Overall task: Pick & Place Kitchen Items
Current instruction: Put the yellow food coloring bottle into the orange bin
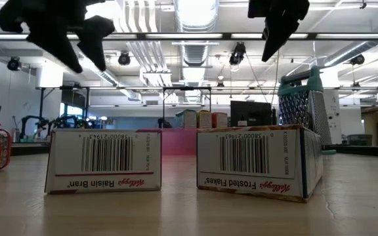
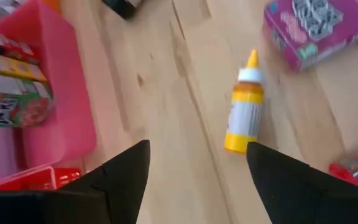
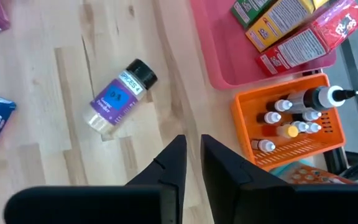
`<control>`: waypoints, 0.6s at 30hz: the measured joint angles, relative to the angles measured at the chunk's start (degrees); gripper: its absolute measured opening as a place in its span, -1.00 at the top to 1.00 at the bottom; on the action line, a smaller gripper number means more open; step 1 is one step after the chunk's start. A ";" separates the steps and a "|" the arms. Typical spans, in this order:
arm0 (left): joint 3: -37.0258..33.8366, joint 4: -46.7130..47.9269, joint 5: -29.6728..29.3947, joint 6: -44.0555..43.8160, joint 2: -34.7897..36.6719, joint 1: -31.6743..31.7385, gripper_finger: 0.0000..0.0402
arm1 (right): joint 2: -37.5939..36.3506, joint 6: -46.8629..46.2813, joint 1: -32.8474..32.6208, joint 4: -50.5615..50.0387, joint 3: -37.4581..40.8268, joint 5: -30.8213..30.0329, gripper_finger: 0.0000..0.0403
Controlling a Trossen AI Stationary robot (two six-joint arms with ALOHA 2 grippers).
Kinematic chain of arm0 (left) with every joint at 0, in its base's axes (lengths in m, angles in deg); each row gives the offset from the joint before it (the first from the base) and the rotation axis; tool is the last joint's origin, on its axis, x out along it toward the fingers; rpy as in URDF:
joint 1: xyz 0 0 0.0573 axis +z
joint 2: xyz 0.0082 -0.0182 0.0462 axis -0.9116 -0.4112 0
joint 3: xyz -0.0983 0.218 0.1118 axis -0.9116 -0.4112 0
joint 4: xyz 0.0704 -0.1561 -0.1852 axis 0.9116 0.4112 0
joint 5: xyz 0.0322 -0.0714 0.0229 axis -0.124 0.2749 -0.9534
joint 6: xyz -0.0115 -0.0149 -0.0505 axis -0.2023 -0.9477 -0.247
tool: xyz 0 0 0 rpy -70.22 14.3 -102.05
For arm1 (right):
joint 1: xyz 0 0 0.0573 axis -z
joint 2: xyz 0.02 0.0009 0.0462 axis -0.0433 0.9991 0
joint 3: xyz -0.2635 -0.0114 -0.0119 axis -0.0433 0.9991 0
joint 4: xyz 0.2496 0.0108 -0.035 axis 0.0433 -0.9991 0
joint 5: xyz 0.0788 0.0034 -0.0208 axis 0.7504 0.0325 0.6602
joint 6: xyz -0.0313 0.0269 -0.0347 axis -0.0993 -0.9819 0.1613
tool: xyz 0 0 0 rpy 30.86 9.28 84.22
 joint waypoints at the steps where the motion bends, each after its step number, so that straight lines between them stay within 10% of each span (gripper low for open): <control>1: -0.43 0.02 0.00 -0.12 -0.34 0.00 -0.36 | 0.00 -0.04 0.00 0.00 0.00 0.00 0.75; 18: 6.08 -1.23 4.20 7.14 -25.35 0.70 -0.36 | 0.44 -1.28 0.00 0.57 0.02 -0.02 0.54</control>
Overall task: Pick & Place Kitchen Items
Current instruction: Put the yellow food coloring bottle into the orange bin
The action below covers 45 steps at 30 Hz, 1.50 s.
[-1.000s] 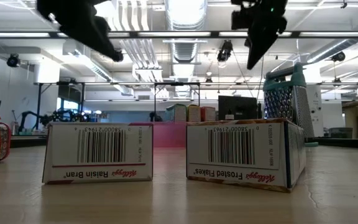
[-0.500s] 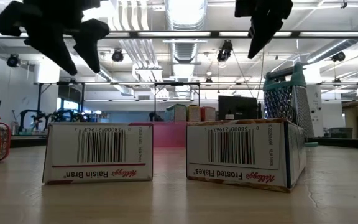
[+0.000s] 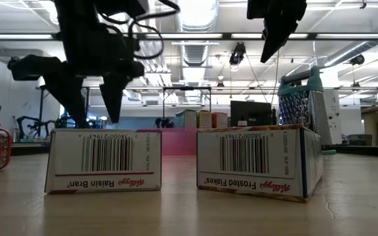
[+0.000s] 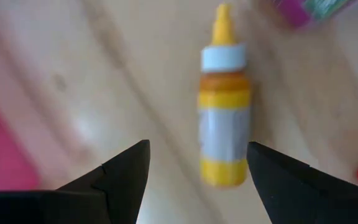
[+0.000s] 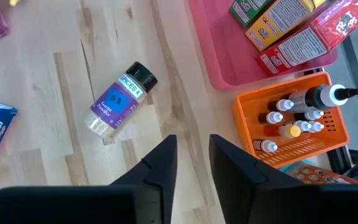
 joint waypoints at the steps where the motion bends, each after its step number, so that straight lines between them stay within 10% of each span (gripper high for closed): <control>1: 0.72 -0.06 1.13 0.00 -1.20 0.00 -0.36 | 0.02 0.00 0.00 -0.02 0.00 0.00 0.54; 20: 2.86 -2.79 7.75 -1.26 -9.95 2.40 -0.28 | 0.04 0.42 0.00 -0.23 2.89 -0.01 0.76; 45: -2.92 -2.88 9.74 -2.92 -9.17 5.42 -0.28 | 0.07 0.41 0.02 0.68 3.10 -0.11 0.59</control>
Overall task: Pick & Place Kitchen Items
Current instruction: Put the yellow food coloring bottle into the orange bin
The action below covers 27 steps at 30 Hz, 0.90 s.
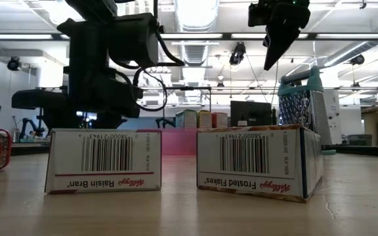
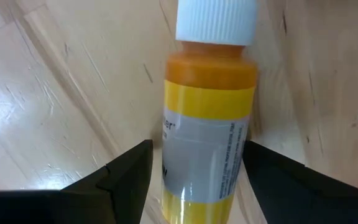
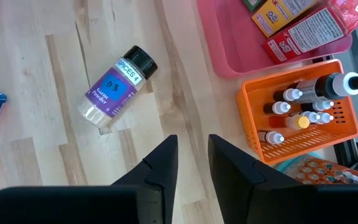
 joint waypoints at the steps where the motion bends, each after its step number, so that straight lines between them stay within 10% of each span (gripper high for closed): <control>1: -0.03 -0.04 0.02 0.01 0.00 0.01 -0.28 | 0.00 0.01 0.00 0.00 -0.02 0.00 0.61; 27: -0.48 -1.54 1.98 -3.84 2.84 0.26 0.23 | 0.00 1.32 -6.17 5.87 0.00 0.12 0.66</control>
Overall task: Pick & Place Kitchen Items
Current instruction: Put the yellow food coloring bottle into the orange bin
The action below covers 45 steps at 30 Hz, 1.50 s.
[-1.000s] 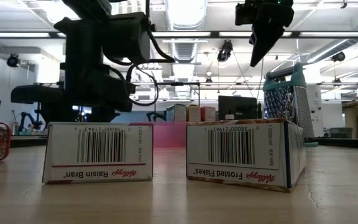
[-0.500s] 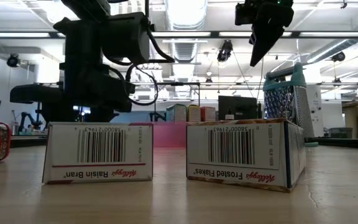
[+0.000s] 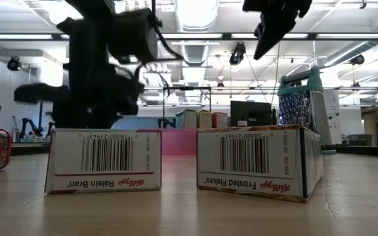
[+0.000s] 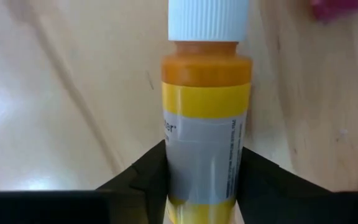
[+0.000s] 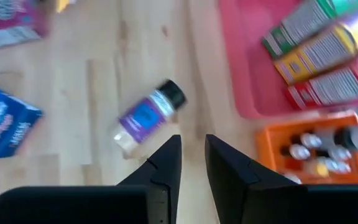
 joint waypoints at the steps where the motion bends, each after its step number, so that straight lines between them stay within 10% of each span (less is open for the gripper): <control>1: 0.00 0.14 0.44 -0.39 1.41 0.02 0.23 | 0.00 0.02 -1.04 0.43 0.00 -0.01 0.68; 10: 0.09 -5.23 8.46 -5.37 15.90 0.11 0.24 | -0.02 0.02 -12.54 7.20 0.00 -2.77 0.86; 23: 0.17 -23.22 36.17 -29.54 21.38 1.16 0.24 | 4.01 6.07 -26.11 27.11 0.02 -5.62 0.74; 45: 0.22 -24.38 43.26 -30.91 17.49 1.29 0.23 | 9.41 5.65 -27.47 40.43 0.00 -7.14 0.15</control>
